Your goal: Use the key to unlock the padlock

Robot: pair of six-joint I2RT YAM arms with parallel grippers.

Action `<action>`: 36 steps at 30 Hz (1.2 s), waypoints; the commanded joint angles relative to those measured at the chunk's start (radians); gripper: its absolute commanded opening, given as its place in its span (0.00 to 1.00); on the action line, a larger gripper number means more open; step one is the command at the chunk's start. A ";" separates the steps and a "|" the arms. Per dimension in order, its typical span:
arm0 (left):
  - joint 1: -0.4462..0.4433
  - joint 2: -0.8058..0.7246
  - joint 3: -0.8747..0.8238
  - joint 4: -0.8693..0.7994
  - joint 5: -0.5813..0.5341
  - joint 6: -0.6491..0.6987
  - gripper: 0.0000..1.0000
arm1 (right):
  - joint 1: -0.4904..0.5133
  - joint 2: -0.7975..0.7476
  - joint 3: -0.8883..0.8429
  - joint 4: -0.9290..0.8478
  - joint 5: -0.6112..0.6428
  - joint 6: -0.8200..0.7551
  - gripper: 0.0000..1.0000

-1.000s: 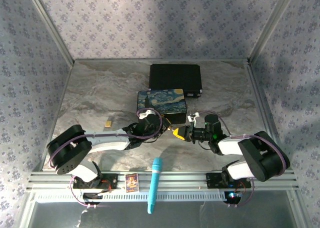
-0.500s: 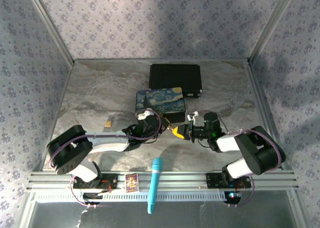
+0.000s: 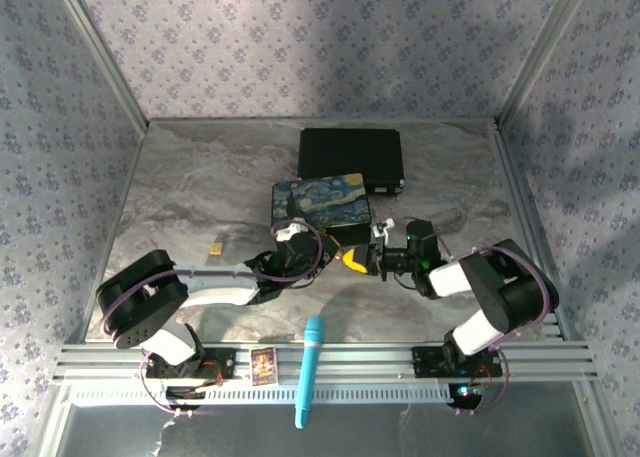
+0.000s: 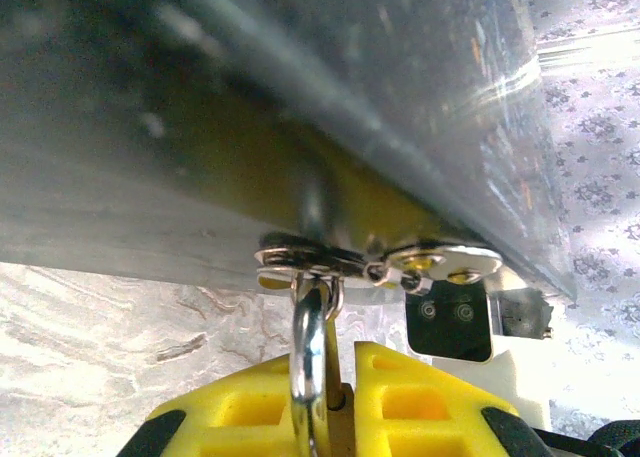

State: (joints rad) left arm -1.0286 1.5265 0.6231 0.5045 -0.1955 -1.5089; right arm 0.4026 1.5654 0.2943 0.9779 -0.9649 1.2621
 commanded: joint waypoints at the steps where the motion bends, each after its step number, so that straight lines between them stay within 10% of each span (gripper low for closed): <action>1: -0.046 -0.004 0.034 0.137 0.153 -0.006 0.00 | 0.000 0.020 0.041 0.071 0.060 0.008 0.00; 19: -0.067 0.057 0.032 0.068 0.124 -0.081 0.00 | 0.077 -0.018 0.071 0.012 0.203 0.009 0.11; 28: -0.002 0.047 0.032 -0.145 0.098 -0.151 0.00 | 0.146 -0.282 0.104 -0.908 0.453 -0.477 0.39; 36: -0.007 0.056 0.032 -0.151 0.097 -0.159 0.00 | 0.242 -0.387 0.177 -1.188 0.662 -0.721 0.64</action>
State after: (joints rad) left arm -1.0328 1.5841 0.6518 0.3721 -0.1604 -1.5951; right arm 0.5964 1.2224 0.4221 -0.0036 -0.4580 0.6983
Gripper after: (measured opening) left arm 0.116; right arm 0.610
